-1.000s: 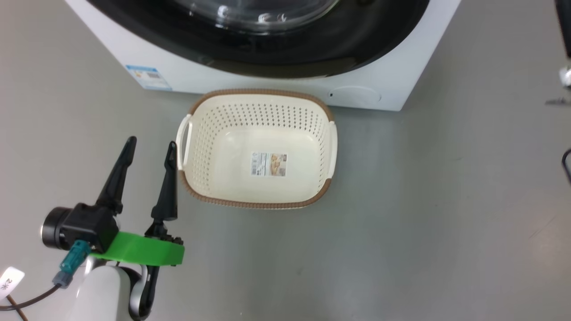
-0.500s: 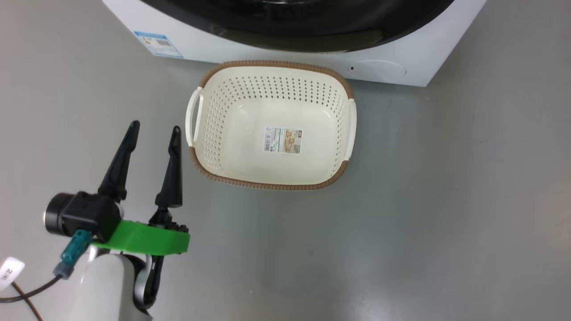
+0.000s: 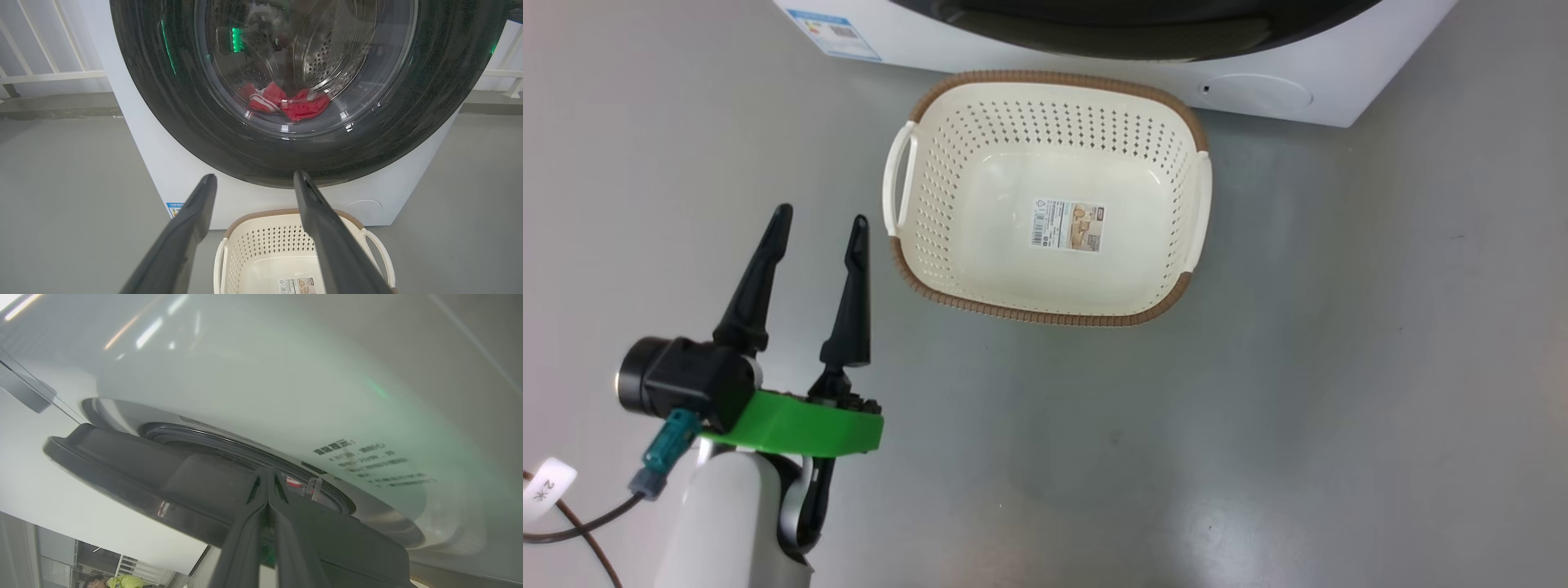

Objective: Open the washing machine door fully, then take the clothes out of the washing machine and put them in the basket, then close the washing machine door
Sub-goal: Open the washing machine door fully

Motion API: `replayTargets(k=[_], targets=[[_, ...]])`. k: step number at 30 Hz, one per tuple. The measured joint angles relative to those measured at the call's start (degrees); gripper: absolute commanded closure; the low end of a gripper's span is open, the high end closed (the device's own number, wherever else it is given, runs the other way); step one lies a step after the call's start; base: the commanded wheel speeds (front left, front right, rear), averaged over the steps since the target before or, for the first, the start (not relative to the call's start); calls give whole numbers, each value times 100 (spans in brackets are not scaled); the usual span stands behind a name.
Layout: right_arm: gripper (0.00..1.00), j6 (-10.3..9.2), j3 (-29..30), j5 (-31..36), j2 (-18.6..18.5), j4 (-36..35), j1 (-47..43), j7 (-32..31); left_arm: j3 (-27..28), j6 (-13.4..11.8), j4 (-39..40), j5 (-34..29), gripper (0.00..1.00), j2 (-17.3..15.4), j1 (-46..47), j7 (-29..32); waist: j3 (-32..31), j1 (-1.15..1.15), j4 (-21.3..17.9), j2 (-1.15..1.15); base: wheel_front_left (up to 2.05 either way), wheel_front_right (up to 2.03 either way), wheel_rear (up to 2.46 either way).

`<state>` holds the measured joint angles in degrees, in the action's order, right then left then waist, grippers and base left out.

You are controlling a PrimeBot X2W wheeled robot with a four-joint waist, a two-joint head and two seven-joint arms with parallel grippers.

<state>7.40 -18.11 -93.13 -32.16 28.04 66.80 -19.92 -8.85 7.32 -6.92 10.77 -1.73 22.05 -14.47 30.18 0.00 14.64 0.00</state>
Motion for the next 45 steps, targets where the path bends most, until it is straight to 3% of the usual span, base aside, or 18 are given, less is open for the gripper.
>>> replayTargets(k=[23,45], targets=[[100,-1,30,-131,231,630,474,-849,-65,-8,-4,200,0,13,87,0,11,0,115,0,0,0,0],[100,-1,90,-413,635,275,-974,-1591,-16,-7,-274,130,0,11,-251,0,-951,0,0,0,0,0,0]])
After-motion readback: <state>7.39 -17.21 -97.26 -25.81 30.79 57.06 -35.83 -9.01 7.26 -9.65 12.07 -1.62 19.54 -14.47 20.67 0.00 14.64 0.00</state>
